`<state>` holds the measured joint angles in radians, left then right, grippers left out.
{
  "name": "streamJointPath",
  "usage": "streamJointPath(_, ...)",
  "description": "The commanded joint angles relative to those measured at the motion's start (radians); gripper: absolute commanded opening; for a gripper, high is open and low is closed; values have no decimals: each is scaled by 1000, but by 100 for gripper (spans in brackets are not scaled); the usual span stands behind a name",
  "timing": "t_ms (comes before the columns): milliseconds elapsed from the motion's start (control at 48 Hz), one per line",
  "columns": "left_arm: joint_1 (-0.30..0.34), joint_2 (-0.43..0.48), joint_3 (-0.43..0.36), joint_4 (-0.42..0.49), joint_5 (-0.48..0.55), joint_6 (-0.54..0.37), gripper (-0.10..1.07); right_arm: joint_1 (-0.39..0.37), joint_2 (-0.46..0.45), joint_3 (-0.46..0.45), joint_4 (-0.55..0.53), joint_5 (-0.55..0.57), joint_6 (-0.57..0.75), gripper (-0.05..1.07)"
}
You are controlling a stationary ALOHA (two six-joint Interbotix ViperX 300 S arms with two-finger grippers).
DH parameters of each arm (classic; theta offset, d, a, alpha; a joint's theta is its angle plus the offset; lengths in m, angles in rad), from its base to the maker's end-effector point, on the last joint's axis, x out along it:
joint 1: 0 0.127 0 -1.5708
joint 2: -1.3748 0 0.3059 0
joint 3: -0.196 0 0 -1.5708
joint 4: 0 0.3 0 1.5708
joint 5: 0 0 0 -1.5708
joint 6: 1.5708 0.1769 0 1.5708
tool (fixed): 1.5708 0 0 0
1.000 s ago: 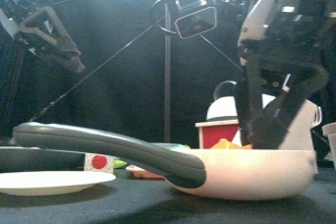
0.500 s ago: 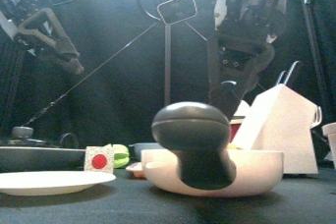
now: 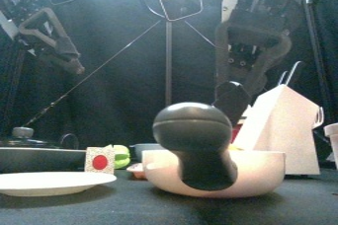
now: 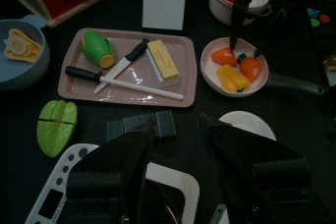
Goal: Grab carrot top
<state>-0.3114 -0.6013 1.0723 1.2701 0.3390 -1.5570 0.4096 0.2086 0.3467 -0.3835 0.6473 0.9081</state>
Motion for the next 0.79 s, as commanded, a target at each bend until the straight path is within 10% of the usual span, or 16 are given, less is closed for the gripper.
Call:
streamJointPath(0, 3, -2, -12, 3, -2, -2, 80, 6, -41, 6, -5, -12, -2, 81)
streamJointPath(771, 6, -3, -9, 3, 0, -2, 80, 40, -23, 29, -52, -101, -2, 81)
